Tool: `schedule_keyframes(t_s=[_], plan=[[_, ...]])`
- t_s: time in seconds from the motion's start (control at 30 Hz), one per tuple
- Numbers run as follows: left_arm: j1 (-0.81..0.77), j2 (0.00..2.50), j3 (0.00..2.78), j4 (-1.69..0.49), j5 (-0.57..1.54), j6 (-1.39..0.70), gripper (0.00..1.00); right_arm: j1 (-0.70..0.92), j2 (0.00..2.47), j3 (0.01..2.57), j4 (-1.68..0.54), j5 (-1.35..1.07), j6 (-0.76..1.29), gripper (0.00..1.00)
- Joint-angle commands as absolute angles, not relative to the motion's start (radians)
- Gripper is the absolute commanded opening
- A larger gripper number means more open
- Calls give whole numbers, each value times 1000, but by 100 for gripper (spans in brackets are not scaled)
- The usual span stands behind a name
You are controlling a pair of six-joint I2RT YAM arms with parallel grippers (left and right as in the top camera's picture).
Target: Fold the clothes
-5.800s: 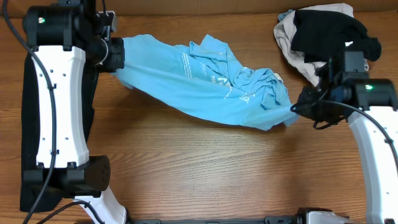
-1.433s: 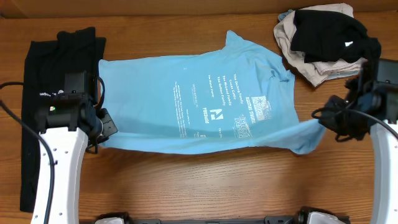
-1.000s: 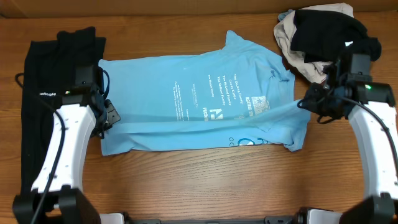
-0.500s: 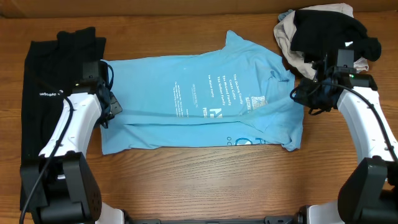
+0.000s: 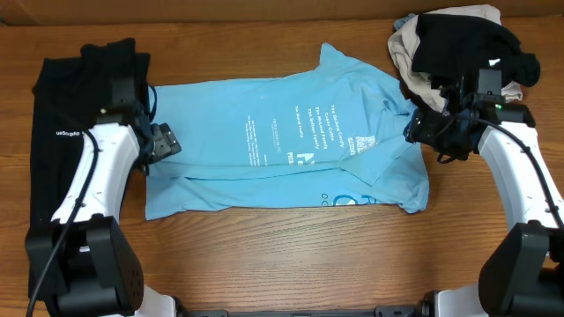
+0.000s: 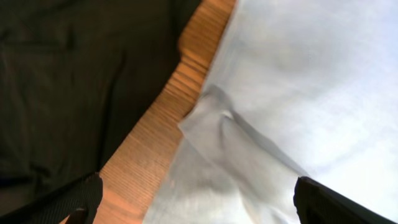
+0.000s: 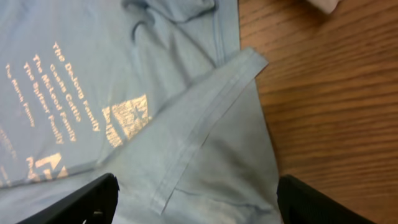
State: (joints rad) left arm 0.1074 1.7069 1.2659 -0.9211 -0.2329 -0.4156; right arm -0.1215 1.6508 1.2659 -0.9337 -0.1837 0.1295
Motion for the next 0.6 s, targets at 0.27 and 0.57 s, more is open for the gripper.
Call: schedule_keyframes(t_s=[0.27, 0.57], plan=[[82, 1711, 1495, -1129, 49, -258, 100, -79, 1617, 1314, -1000, -271, 109, 93], [78, 1713, 1448, -1016, 50, -258, 100, -4, 1761, 1245, -666, -184, 104, 93]])
